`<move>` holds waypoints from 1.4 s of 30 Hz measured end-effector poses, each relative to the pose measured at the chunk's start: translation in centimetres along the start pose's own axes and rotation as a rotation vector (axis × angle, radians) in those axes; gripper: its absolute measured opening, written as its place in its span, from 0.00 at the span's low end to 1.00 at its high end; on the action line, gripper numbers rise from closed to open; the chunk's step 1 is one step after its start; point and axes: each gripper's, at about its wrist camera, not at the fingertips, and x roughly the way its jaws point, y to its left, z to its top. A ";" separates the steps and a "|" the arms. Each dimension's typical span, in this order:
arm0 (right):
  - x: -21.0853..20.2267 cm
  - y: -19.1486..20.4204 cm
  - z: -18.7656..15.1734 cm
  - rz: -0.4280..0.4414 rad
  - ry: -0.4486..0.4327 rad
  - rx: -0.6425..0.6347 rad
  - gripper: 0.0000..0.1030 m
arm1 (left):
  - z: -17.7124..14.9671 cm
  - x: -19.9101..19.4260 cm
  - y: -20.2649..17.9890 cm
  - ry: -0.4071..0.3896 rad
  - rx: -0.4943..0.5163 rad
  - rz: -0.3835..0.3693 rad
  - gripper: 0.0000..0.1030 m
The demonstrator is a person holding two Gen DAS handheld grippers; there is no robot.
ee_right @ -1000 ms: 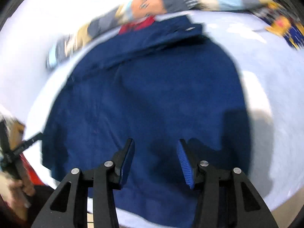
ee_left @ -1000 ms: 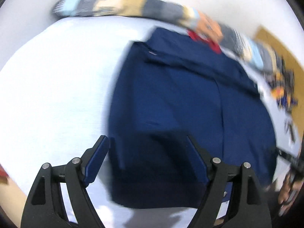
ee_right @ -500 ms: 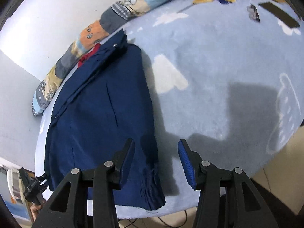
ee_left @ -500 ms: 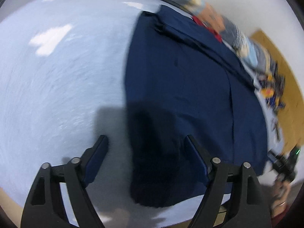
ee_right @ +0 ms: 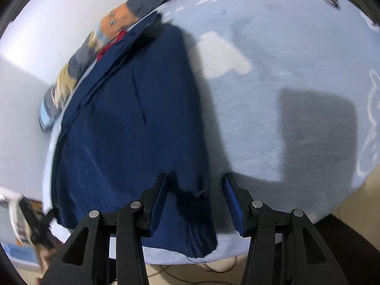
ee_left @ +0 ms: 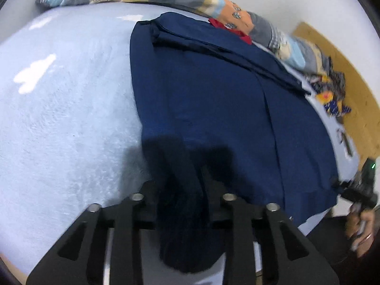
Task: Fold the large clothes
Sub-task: 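Grasp the shirt hem with the right tool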
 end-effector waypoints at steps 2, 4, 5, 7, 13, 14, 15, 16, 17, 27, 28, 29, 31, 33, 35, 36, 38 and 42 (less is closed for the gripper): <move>0.2 1.1 -0.1 -0.029 -0.011 -0.076 0.26 | -0.1 0.3 -0.7 -0.005 0.008 0.002 0.47; 0.0 2.0 -0.4 -0.066 -0.025 -0.141 0.15 | -0.3 0.3 -1.7 -0.016 0.056 0.046 0.27; -0.3 2.1 -0.4 -0.073 -0.033 -0.149 0.13 | -0.3 0.1 -2.0 -0.017 0.063 0.057 0.21; -1.0 2.3 -0.3 -0.087 -0.051 -0.165 0.12 | -0.5 -0.9 -2.2 -0.035 0.075 0.080 0.19; -3.8 1.4 0.5 -0.148 -0.120 -0.174 0.10 | -2.7 -3.5 -2.5 -0.057 0.079 0.086 0.17; -4.2 1.0 0.7 -0.151 -0.129 -0.156 0.10 | -3.4 -3.9 -3.0 -0.052 0.091 0.084 0.17; -4.6 0.6 0.8 -0.156 -0.136 -0.143 0.10 | -4.0 -4.2 -3.3 -0.047 0.096 0.085 0.17; -4.9 0.4 0.9 -0.167 -0.138 -0.139 0.10 | -4.7 -4.5 -3.7 -0.040 0.102 0.086 0.17; -5.0 0.2 1.0 -0.186 -0.139 -0.129 0.10 | -5.1 -4.6 -4.0 -0.032 0.105 0.087 0.17; -7.4 -1.5 0.9 -0.252 -0.265 -0.053 0.29 | -5.1 -7.4 -1.5 -0.148 -0.074 0.255 0.45; -7.8 -1.1 0.8 -0.229 -0.290 -0.066 0.29 | -4.9 -7.8 -1.9 -0.175 -0.064 0.265 0.45; -7.9 -0.6 0.8 -0.201 -0.300 -0.086 0.29 | -4.8 -7.9 -2.4 -0.200 -0.042 0.278 0.45; -7.2 0.9 0.6 -0.149 -0.283 -0.149 0.29 | -4.7 -7.8 -4.5 -0.239 0.036 0.279 0.48; -5.6 2.4 0.2 -0.109 -0.225 -0.203 0.25 | -4.8 -7.2 -6.4 -0.255 0.114 0.281 0.53; -4.1 2.6 0.1 -0.119 -0.174 -0.209 0.23 | -5.0 -6.5 -8.4 -0.261 0.200 0.269 0.62; -3.1 2.3 0.2 -0.148 -0.140 -0.196 0.23 | -5.0 -5.9 -8.8 -0.247 0.227 0.276 0.66; -1.8 1.4 0.4 -0.163 -0.078 -0.150 0.25 | -5.0 -4.2 -8.7 -0.183 0.247 0.286 0.67; -1.0 -1.2 0.8 -0.125 -0.021 -0.021 0.23 | -5.0 -0.7 -6.2 -0.030 0.186 0.327 0.66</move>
